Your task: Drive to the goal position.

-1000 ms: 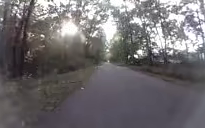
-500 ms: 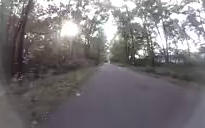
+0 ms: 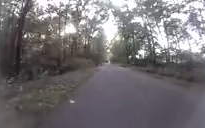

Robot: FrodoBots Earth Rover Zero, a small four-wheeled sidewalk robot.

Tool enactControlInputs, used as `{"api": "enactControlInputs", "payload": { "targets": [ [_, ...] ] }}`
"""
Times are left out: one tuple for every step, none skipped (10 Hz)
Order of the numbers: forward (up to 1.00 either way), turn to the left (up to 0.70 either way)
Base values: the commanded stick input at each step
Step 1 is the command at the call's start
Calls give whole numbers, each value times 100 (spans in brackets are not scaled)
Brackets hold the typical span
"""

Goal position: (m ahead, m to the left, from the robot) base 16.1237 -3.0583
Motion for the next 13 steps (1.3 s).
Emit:
{"api": "enactControlInputs", "payload": {
  "targets": [
    [70, -1],
    [70, -1],
    [70, -1],
    [70, -1],
    [70, -1],
    [70, -1],
    [70, -1],
    [70, -1],
    [70, -1],
    [70, -1],
    [70, -1],
    [70, -1],
    [70, -1]
  ]
}}
